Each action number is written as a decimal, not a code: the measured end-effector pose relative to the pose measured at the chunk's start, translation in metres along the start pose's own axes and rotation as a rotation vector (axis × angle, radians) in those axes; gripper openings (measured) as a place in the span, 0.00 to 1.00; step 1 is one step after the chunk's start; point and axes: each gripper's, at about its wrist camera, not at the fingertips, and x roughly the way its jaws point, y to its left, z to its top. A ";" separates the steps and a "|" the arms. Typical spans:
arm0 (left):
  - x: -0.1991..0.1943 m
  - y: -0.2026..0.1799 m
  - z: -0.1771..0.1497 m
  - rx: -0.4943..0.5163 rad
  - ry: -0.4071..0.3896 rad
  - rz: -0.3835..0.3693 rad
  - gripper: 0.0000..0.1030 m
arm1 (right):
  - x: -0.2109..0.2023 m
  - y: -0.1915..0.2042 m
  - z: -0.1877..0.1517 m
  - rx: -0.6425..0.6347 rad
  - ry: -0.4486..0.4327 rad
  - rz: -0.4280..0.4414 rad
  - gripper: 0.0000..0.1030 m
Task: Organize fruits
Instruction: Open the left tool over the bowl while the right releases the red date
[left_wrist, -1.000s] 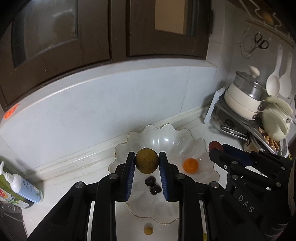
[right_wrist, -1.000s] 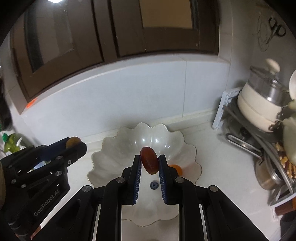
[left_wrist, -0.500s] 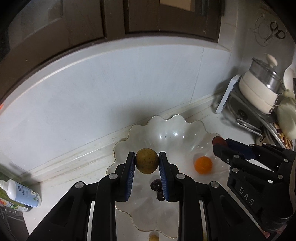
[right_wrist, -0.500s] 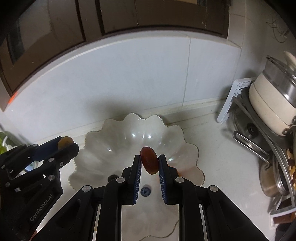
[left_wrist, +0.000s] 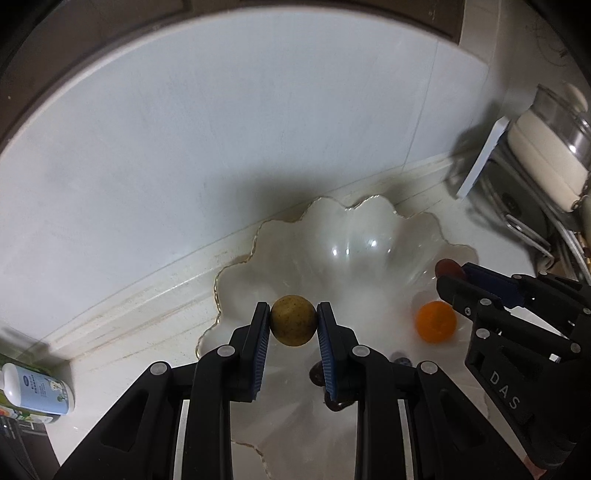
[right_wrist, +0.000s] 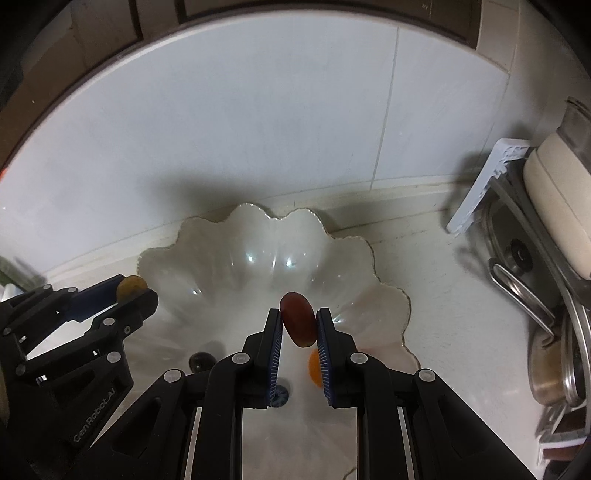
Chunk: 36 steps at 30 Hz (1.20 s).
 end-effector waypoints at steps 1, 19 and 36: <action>0.004 0.001 0.000 -0.004 0.010 0.001 0.26 | 0.003 0.000 0.000 -0.001 0.007 0.000 0.20; 0.025 -0.001 -0.002 -0.012 0.063 0.014 0.40 | 0.026 -0.002 -0.002 -0.009 0.057 -0.018 0.28; -0.026 0.006 -0.011 -0.004 -0.032 0.052 0.40 | -0.019 -0.001 -0.016 0.015 -0.023 -0.042 0.30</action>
